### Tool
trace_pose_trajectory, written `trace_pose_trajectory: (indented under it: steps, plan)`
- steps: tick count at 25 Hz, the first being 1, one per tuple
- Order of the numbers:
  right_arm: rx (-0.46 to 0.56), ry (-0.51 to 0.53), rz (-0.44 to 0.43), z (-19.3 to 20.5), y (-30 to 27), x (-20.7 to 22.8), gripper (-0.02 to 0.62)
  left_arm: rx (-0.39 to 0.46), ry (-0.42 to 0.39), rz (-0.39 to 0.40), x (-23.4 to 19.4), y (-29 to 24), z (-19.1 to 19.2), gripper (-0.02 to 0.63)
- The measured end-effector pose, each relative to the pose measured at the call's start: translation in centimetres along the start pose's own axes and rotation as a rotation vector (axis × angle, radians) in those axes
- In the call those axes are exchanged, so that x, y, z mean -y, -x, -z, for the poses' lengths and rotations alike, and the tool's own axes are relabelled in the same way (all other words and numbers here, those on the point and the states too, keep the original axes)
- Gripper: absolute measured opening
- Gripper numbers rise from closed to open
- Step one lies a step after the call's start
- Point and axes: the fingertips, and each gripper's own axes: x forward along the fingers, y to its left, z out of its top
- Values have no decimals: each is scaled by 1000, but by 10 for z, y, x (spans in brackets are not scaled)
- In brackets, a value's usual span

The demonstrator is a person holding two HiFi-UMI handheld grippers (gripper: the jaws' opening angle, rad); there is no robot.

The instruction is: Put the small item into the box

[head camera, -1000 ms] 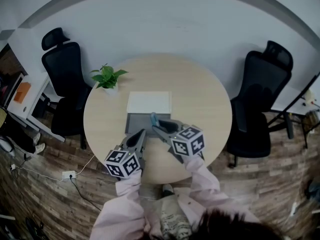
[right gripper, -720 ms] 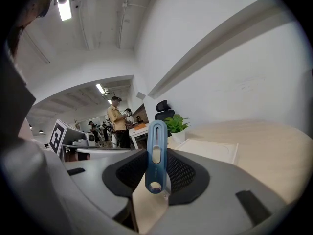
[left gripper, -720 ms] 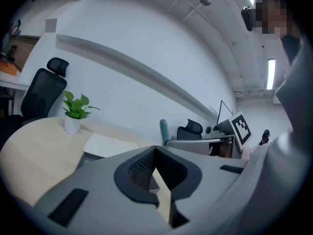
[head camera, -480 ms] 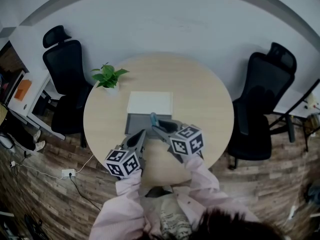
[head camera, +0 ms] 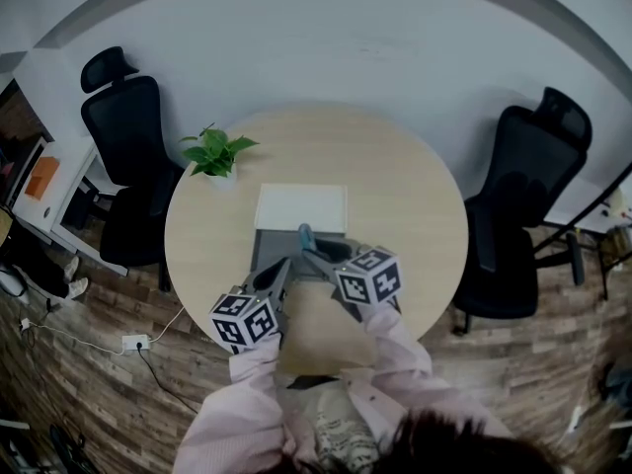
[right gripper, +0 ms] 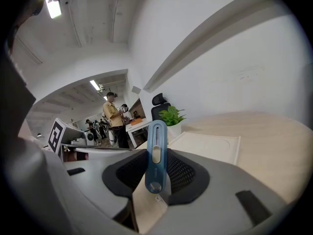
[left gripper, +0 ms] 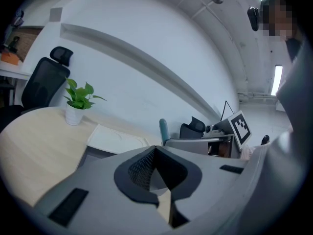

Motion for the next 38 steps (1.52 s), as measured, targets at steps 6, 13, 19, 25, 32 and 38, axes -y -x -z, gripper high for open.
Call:
trace_pose_trajectory:
  steps: [6, 13, 19, 25, 32, 38]
  plan:
    - [-37, -17, 16, 6, -17, 10, 126, -31, 30, 2, -18, -8, 4, 11]
    - [-98, -36, 33, 16, -36, 21, 126, -68, 70, 14, -35, -17, 10, 11]
    - [-129, -39, 39, 22, -47, 27, 126, -92, 94, 24, -44, -24, 17, 11]
    - [-188, -41, 47, 33, -58, 33, 126, -119, 120, 27, -53, -30, 24, 11]
    - [-253, -49, 59, 47, -66, 42, 126, -144, 146, 29, -58, -34, 31, 11]
    - [-308, -47, 51, 60, -74, 46, 126, -164, 171, 32, -61, -37, 40, 11]
